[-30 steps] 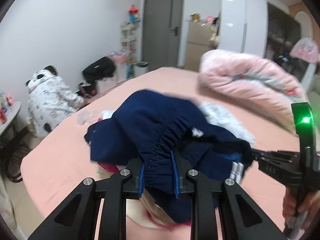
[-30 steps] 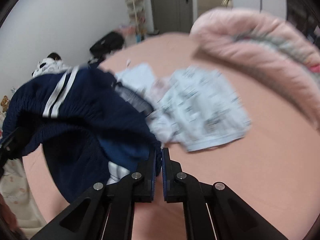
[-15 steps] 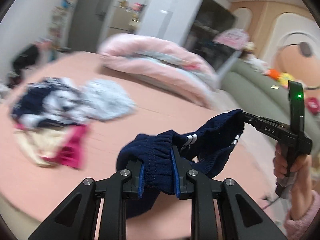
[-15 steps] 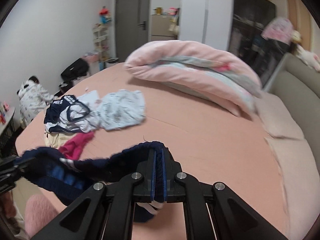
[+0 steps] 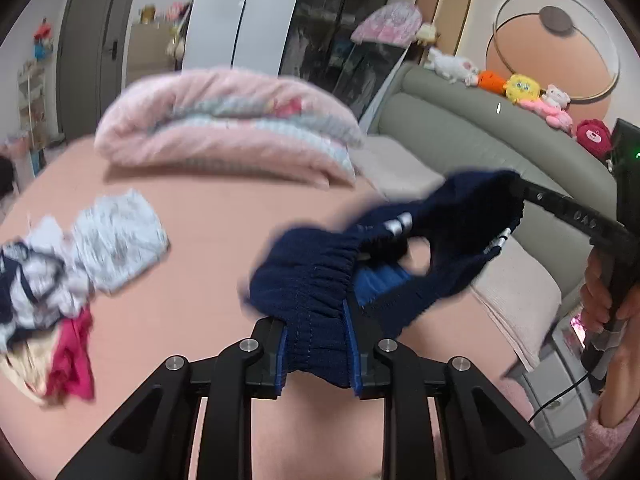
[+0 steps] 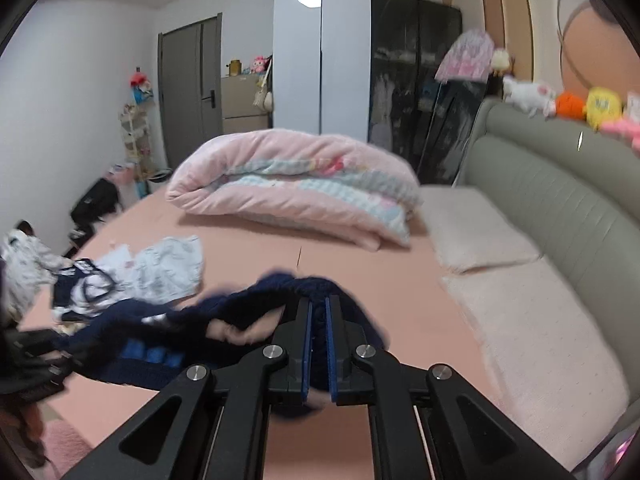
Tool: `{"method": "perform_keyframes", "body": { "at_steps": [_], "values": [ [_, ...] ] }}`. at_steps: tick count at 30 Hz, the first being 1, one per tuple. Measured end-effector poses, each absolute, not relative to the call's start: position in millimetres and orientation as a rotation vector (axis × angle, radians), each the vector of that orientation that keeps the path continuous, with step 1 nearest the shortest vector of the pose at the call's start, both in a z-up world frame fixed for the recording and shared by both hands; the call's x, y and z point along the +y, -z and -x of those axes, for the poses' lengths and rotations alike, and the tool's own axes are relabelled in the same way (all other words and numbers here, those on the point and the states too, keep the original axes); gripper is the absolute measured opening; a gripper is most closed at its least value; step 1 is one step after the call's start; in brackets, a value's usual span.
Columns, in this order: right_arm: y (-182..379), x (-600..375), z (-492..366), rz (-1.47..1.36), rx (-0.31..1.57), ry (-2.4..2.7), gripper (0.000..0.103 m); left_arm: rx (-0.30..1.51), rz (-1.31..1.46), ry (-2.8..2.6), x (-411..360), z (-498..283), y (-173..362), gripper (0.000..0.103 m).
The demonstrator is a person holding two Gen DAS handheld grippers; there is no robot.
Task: Fold clothes
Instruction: 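Lift the navy shorts with both grippers and lay them flat on the bed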
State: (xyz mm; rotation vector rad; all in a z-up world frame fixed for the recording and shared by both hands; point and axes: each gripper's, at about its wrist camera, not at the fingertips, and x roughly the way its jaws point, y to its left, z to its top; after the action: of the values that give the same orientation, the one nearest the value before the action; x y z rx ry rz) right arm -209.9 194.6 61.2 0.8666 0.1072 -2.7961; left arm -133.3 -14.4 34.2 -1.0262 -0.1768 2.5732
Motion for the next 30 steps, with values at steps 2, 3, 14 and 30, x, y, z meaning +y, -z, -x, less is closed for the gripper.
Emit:
{"method": "perform_keyframes", "body": {
  "at_steps": [2,3,14,30],
  "values": [
    [-24,192,204,-0.946,0.103,2.762,0.005,-0.153,1.126,-2.554,-7,127,2,0.021],
    [6,190,202,-1.022,0.110,2.740,0.005,-0.154,1.211,-2.528,-5,129,29,0.021],
    [190,157,192,-1.512,0.088,2.518,0.007,0.003,1.549,-2.528,-12,101,144,0.047],
    [195,186,189,-1.511,-0.050,2.461,0.018,0.594,1.380,-2.318,96,150,189,0.045]
  ]
}}
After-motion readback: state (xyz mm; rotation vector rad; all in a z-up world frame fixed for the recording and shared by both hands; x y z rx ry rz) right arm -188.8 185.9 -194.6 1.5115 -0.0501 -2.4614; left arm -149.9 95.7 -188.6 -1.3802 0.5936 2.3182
